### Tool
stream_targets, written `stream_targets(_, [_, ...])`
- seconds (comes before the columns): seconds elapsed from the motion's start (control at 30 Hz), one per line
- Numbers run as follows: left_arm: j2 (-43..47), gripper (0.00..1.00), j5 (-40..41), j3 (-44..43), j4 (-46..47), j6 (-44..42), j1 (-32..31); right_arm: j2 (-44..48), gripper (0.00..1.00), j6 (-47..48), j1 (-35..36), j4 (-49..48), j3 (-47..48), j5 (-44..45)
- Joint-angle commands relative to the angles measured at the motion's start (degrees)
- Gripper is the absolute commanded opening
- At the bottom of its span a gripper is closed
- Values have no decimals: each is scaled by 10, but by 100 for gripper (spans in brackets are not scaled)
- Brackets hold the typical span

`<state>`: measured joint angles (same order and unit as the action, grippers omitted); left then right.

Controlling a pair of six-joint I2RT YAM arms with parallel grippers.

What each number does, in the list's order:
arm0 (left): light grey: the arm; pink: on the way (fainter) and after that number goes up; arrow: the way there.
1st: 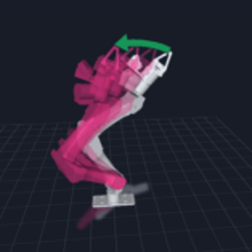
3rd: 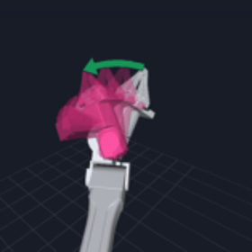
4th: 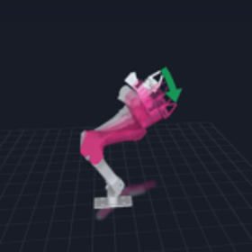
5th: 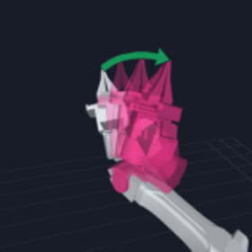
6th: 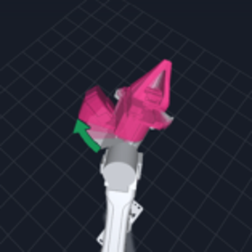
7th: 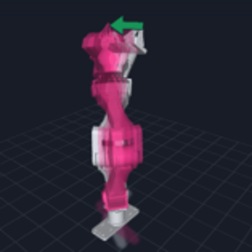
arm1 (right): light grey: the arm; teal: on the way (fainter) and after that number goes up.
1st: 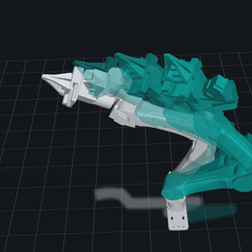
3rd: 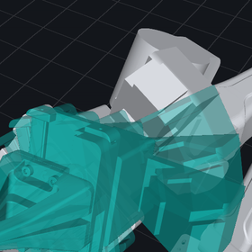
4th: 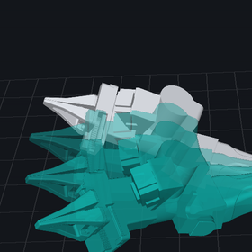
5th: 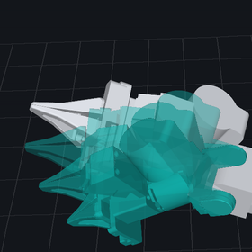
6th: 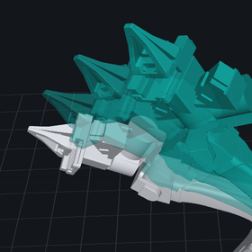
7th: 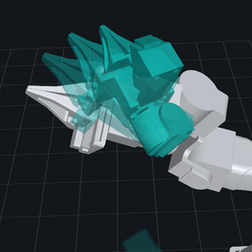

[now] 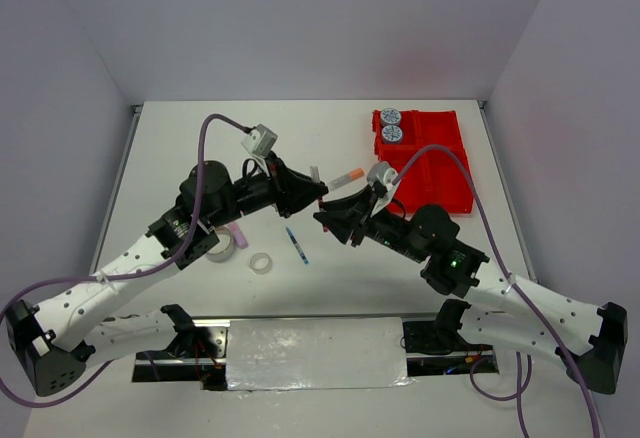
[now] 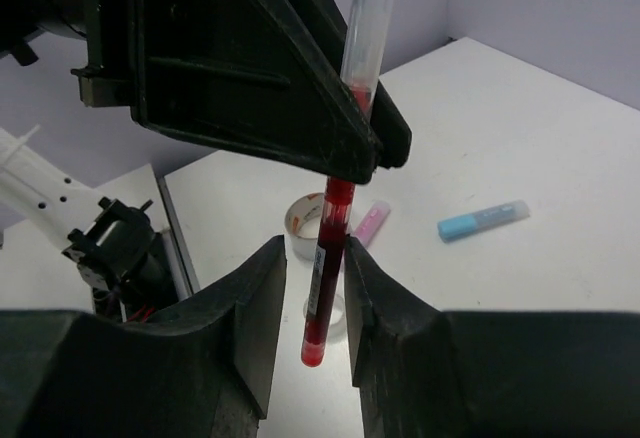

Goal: Sort the stationery into containers
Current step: Close the pen cap on the pen.

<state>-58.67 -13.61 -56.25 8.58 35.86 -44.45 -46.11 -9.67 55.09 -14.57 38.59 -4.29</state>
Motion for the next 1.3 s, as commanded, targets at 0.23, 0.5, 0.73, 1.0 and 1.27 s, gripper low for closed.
stream_targets(0.23, [23,0,-85,9,57,-44,-2,-21,37,4,1,-30,45,-31])
stream_targets(0.5, [8,0,-102,6,64,-43,-1,-34,0,-3,2,-43,50,-19])
stream_targets(0.73, [3,53,-80,1,51,-44,-3,-25,0,-10,1,-36,58,2])
stream_targets(1.0, [21,99,-37,-9,49,-37,-3,-20,0,-10,1,-21,57,-4])
stream_targets(1.27, [51,99,0,-21,55,-47,-3,-33,0,-8,1,11,82,-46])
